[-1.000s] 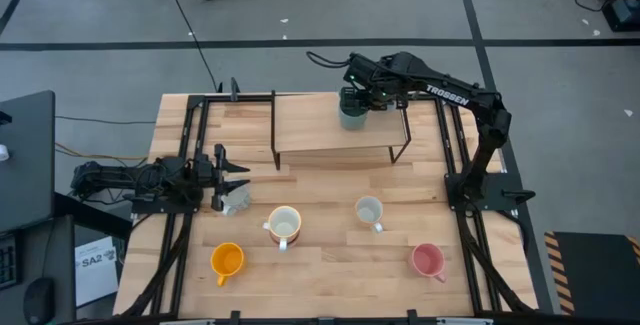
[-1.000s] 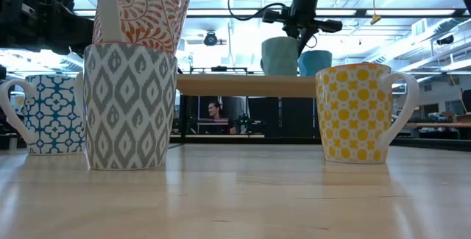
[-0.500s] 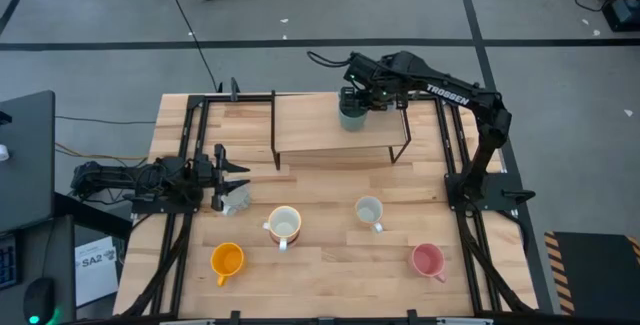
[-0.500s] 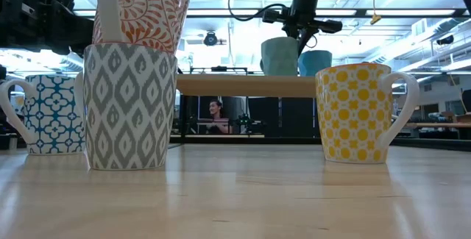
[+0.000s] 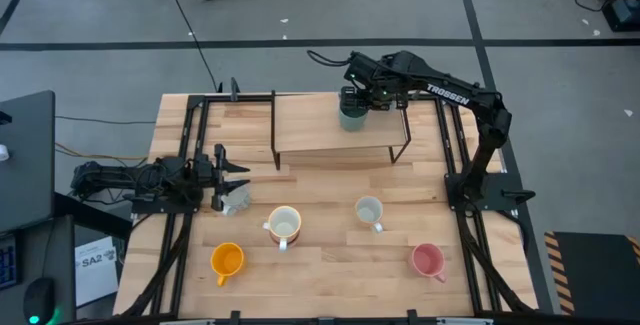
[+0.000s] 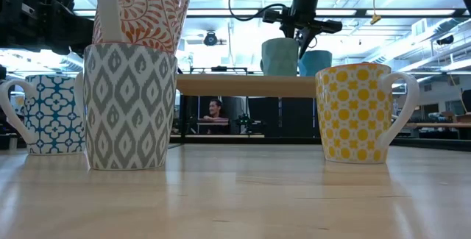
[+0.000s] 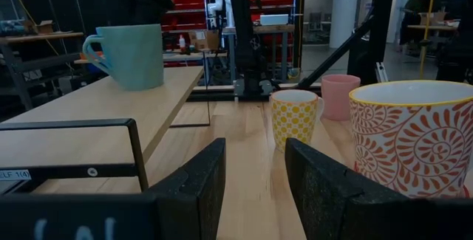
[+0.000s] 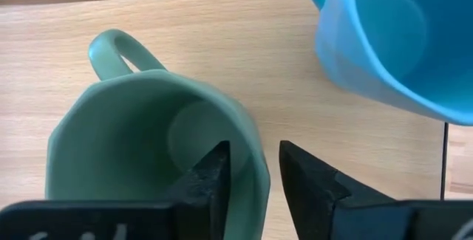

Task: Place coffee mugs
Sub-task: Put the green mug on the shelf, then put the white-orange mug on the shelf

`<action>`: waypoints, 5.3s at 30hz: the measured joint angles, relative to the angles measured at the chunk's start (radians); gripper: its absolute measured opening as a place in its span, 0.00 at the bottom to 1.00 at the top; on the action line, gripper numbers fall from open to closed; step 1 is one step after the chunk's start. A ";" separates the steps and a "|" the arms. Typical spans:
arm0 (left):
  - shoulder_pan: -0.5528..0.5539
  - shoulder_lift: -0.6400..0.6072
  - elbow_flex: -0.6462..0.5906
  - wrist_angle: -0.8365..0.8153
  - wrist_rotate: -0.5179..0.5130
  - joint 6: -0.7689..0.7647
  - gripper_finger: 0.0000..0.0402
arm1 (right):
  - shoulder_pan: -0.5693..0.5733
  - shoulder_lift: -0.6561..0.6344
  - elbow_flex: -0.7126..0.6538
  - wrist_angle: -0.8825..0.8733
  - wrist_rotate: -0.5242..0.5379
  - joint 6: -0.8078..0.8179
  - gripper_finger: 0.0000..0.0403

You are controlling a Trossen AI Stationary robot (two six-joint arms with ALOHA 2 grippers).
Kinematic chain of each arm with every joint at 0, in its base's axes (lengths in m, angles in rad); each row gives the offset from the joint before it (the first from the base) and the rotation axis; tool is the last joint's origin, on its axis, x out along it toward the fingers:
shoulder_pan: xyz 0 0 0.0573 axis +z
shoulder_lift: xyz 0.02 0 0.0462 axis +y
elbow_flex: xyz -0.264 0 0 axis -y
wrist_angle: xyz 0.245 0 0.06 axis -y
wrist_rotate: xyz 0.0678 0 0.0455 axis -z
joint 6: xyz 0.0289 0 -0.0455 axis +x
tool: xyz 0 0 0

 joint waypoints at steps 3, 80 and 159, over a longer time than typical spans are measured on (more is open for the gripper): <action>0.000 0.000 0.000 0.000 0.000 0.000 0.37 | 0.000 0.000 0.000 0.000 -0.014 -0.002 0.31; 0.000 0.000 0.000 0.000 0.000 -0.001 0.37 | 0.252 -0.004 -0.027 0.221 0.251 -0.838 0.29; 0.000 0.000 0.000 0.000 0.000 -0.001 0.37 | 0.489 0.000 0.135 0.255 0.000 -0.855 0.23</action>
